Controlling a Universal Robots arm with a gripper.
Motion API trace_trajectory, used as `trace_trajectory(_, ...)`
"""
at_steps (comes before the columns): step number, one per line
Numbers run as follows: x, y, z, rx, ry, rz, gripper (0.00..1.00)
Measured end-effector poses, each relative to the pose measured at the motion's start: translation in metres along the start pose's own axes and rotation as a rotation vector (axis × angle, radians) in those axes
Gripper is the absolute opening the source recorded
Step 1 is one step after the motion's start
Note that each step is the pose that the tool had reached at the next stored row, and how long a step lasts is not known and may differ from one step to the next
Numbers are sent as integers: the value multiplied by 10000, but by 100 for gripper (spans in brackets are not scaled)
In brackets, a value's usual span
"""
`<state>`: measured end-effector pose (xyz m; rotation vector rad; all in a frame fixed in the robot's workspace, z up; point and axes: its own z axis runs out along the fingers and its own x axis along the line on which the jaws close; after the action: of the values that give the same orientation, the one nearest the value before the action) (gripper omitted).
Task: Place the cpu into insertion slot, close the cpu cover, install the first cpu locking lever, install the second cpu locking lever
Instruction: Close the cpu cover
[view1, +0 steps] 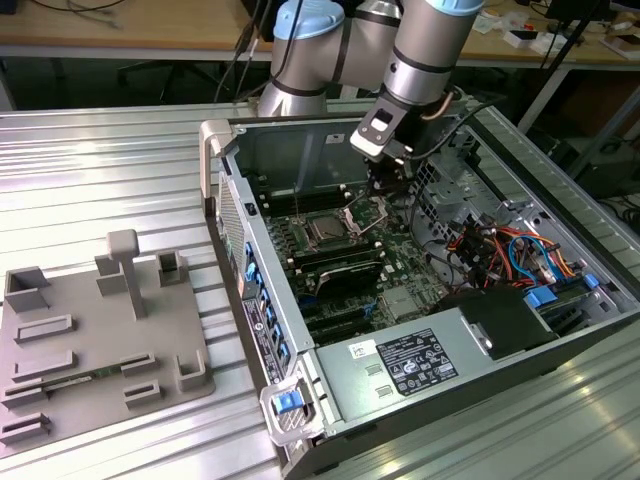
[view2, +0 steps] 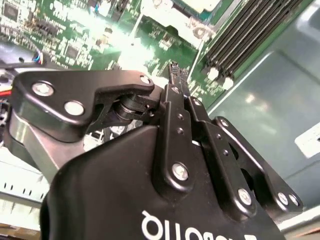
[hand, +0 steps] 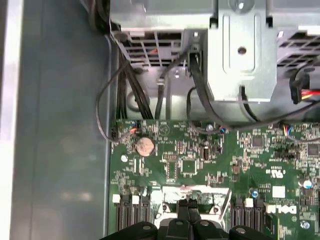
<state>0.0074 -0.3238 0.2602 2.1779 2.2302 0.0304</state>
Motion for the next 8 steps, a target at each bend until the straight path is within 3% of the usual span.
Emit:
trace_trajectory(2,0,62,-1,-1,3,-1,11)
trace_trajectory(5,-2,286,7,-2,-3,-1,11)
trace_trajectory(8,-3,357,55,0,-4,-2,11)
